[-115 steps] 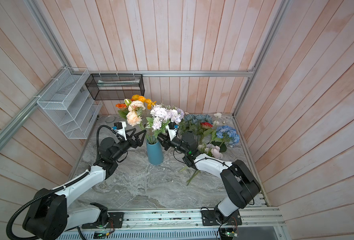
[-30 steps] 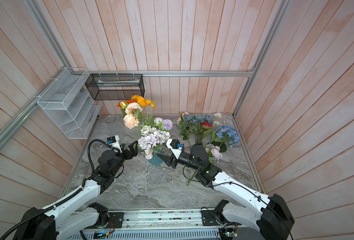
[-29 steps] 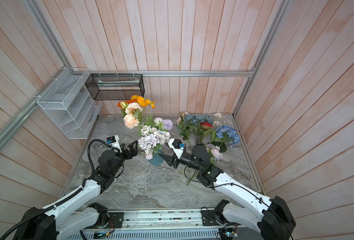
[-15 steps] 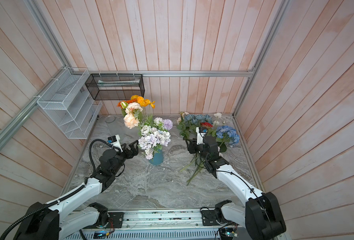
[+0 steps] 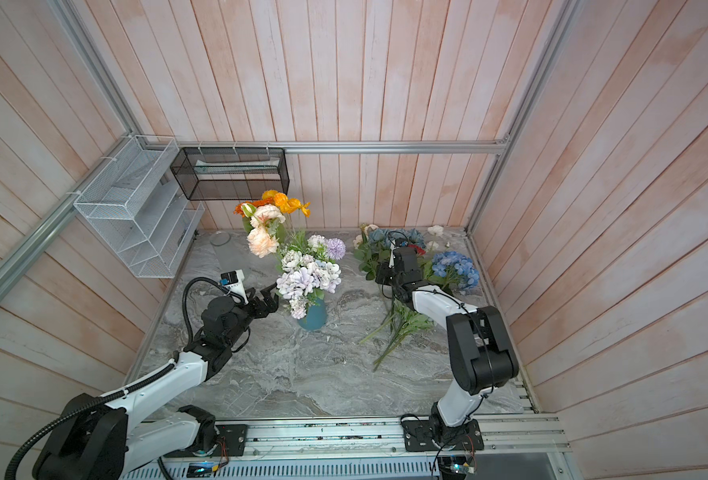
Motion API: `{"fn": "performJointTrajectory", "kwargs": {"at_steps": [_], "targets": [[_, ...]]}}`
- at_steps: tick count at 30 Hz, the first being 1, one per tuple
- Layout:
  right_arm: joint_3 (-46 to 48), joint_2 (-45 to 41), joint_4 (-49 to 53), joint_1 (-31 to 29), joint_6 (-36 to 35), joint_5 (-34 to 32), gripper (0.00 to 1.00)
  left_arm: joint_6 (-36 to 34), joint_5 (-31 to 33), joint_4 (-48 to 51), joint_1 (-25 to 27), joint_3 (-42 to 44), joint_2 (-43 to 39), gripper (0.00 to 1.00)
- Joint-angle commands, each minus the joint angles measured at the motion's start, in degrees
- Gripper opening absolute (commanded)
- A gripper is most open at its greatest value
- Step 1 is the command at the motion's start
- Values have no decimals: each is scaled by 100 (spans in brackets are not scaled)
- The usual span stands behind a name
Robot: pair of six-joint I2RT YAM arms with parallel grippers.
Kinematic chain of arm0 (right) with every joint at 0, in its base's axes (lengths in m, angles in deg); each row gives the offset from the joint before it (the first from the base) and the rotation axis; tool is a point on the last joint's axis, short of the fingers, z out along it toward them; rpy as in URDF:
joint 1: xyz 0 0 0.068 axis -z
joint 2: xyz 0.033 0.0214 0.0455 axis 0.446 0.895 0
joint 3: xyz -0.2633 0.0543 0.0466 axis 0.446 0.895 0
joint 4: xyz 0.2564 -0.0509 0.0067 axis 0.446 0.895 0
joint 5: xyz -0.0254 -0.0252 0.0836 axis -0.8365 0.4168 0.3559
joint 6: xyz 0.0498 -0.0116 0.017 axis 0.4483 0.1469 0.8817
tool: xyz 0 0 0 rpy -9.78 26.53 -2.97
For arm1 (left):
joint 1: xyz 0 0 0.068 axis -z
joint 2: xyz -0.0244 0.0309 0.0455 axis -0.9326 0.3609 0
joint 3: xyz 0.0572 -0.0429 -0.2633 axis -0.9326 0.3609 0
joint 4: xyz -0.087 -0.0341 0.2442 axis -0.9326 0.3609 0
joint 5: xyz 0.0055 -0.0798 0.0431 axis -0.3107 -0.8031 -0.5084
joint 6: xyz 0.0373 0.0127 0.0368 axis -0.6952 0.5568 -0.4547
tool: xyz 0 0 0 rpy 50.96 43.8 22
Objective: Arrange the flowers into the vase
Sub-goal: 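Grasp the red gerbera stem in the pile with the right gripper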
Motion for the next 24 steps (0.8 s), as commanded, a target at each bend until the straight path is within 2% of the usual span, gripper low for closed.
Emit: {"fn": "performJointTrajectory", "kwargs": {"at_steps": [1, 8, 12, 17, 24], "targets": [[-127, 192, 517, 198, 87, -198, 35, -114, -129, -189, -47, -83, 131, 100], [351, -77, 464, 683, 286, -503, 35, -105, -176, -258, -47, -100, 211, 100], [456, -39, 250, 876, 351, -386, 35, -96, -203, -251, -52, -121, 216, 100], [159, 313, 130, 949, 292, -158, 32, -96, -191, -175, -50, -127, 123, 100], [-294, 836, 25, 1031, 255, -195, 25, -127, -190, -5, -57, -44, -94, 100]]}}
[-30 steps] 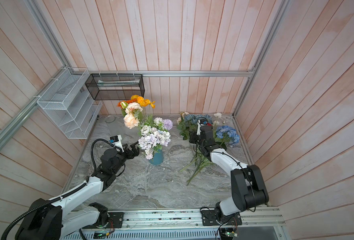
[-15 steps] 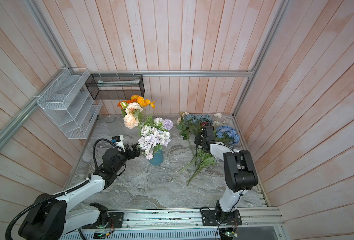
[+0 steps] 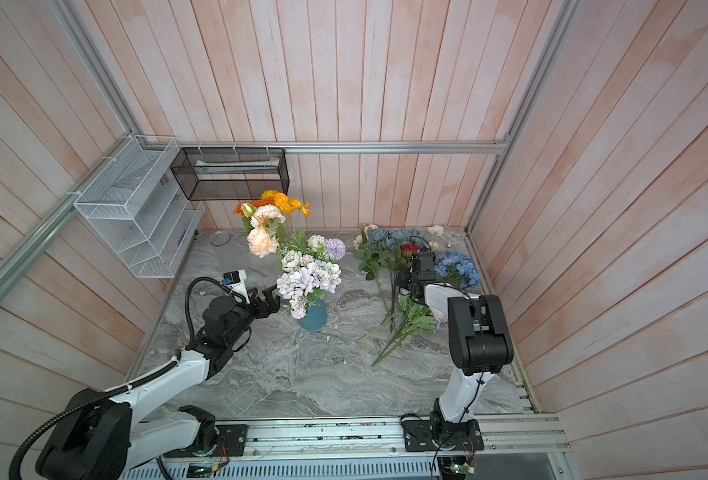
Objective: Arrange the flowers into the vase
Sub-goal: 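Grasp the red gerbera stem in the pile with the right gripper, then lift the red gerbera toward the vase while the left gripper moves the vase closer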
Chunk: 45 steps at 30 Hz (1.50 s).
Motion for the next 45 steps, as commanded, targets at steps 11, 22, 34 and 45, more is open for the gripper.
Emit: {"fn": "performJointTrajectory", "kwargs": {"at_steps": [11, 22, 34, 45], "targets": [[-404, 518, -395, 108, 17, 537, 18, -191, -210, 201, -23, -1, -294, 100], [-199, -211, -379, 136, -182, 589, 0, -298, -599, 177, -16, 54, -407, 100], [-10, -1992, -195, 136, -322, 765, 0, -1086, -856, 864, 592, 325, -1441, 100], [-255, -2209, -1260, -860, -142, 910, 0, -1685, 100, 382, 1992, 151, -747, 100]]}}
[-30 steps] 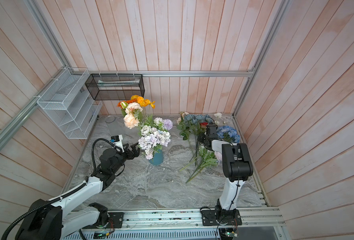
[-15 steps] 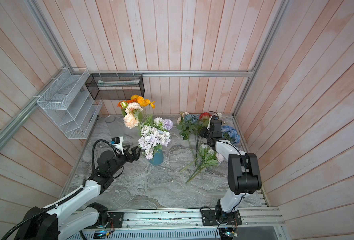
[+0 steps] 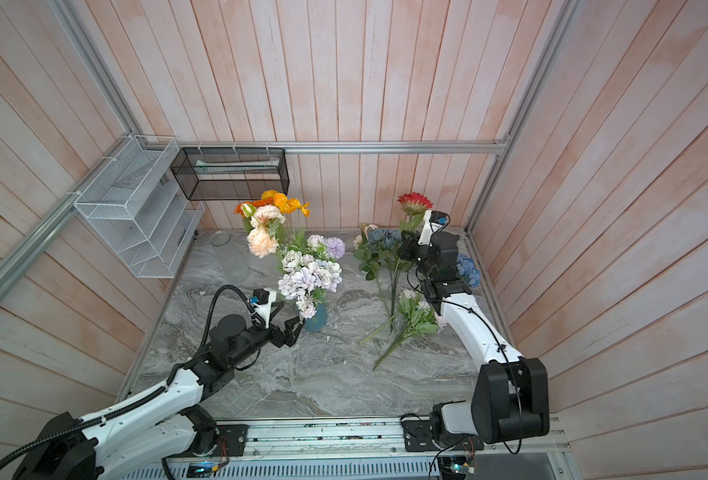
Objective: Arrange the flowers into the vase
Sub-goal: 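Lift the red gerbera toward the vase while the left gripper moves the vase closer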
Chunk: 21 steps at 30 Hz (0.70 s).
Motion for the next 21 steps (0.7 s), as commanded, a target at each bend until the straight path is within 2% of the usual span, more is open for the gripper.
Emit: {"fn": "performJointTrajectory", "kwargs": {"at_steps": [1, 4, 8, 12, 17, 21], "targets": [[-382, 440, -290, -421, -99, 128, 0, -267, 543, -253, 271, -173, 187, 100], [-572, 841, -497, -708, -9, 352, 0, -120, 688, -374, 511, -182, 303, 100], [-717, 1302, -1259, -1024, 73, 793, 0, 22, 1313, -448, 857, -158, 284, 100], [-882, 1556, -1752, -1190, 212, 1489, 0, 441, 1852, -406, 847, -94, -26, 100], [-487, 1308, -2212, -1419, 158, 1824, 0, 851, 1572, -393, 372, -336, -112, 100], [-67, 1055, -2509, -1523, 269, 1959, 0, 821, 1320, -624, 170, -553, 16, 100]]}}
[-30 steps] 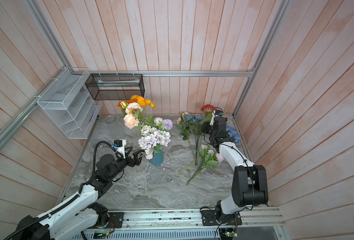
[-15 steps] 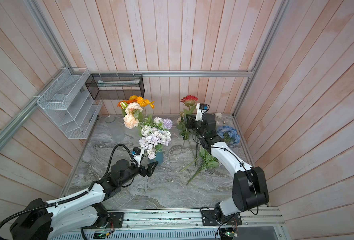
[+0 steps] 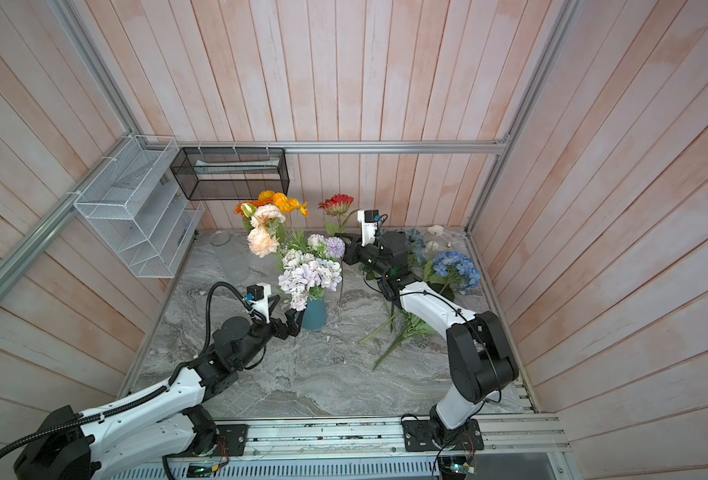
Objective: Arrange the flowers into the vase
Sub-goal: 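Lift the red gerbera toward the vase while the left gripper moves the vase closer, then raise the red gerbera high above the teal vase with the right gripper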
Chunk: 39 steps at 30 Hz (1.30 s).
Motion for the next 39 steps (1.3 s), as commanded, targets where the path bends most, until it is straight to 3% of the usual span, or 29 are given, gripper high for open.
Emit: {"fn": "performJointTrajectory", "kwargs": {"at_steps": [1, 15, 23, 31, 39], "targets": [[325, -292, -520, -93, 110, 313, 0, 91, -152, -262, -111, -327, 102, 100], [856, -931, -552, -497, 190, 118, 0, 196, 27, 261, -722, -156, -429, 100], [871, -1018, -556, -624, 127, -103, 0, -40, -428, 3, -975, -332, -314, 100], [887, -1450, -160, -106, -51, -935, 0, 54, -322, -104, -1249, -548, 14, 100], [826, -1381, -801, 442, 126, -1025, 0, 231, -441, -60, -1435, -538, -98, 100]]}}
